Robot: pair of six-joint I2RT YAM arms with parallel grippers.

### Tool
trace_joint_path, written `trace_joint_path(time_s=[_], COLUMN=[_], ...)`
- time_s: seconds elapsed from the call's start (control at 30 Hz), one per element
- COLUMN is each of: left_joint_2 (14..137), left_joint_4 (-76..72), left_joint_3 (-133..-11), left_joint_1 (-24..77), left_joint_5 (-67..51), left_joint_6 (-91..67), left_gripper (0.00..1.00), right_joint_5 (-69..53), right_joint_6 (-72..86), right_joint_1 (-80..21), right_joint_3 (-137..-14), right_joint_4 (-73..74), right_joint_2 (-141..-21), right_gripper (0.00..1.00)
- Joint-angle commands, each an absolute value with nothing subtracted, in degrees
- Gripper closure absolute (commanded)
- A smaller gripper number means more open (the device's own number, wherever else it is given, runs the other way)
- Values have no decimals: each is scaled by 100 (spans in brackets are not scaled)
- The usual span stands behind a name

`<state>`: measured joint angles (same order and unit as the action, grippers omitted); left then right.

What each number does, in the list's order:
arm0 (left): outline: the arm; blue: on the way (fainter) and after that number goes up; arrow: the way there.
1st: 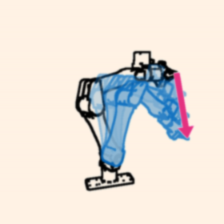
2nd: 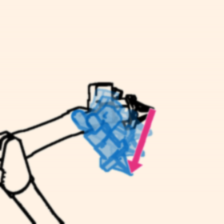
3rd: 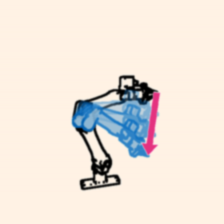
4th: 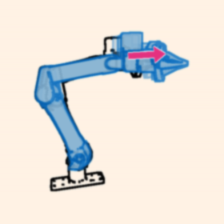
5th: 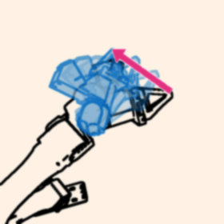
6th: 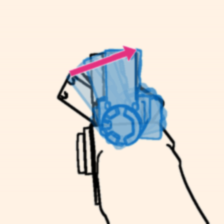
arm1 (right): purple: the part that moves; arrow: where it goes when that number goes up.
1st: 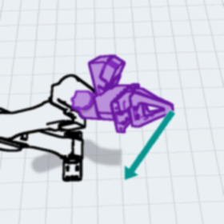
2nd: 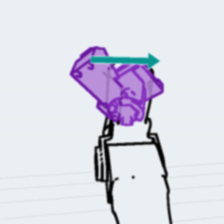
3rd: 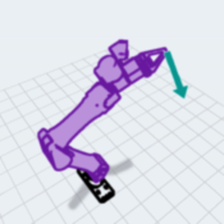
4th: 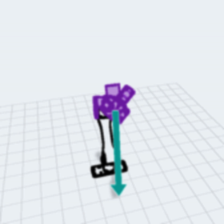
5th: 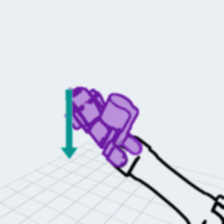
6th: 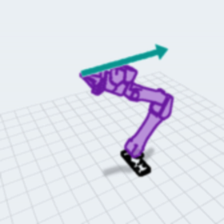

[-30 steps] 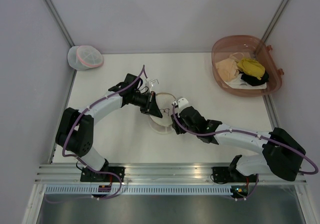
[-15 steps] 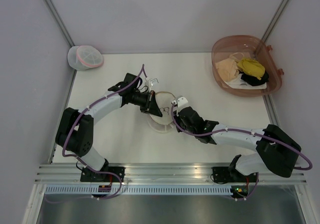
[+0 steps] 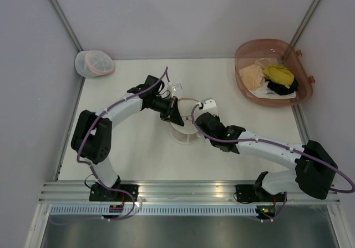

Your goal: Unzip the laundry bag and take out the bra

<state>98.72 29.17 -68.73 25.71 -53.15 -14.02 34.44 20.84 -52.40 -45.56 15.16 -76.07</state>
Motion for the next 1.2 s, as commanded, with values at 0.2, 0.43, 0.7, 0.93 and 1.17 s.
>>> trace_joint_path(time_s=[0.2,0.43,0.7,0.93,1.17], left_joint_2=[11152,11339,8470,6462,5871], left_joint_4=[3815,3386,1698,344,-156], left_joint_3=[-8585,-9363,-6042,-3440,-2874], left_joint_1=[2813,2646,2522,2680,2751], left_joint_5=[-5276,-3043,-2073,-2452,-2382], left_joint_6=[-544,-1457,-3355,-5157,-6020], left_gripper=[50,0,1,0,0], right_joint_5=[3490,2998,1700,-1009,-1556], right_joint_6=[2206,2513,3076,3910,4140], right_joint_1=[-5221,-5221,-5229,-5247,-5265], right_joint_3=[-5045,-4790,-4615,-4201,-4394], right_joint_4=[2637,2646,1972,-269,-1177], right_joint_2=[-7454,-7040,-7259,-7900,-8183], right_gripper=[100,100,100,100,100])
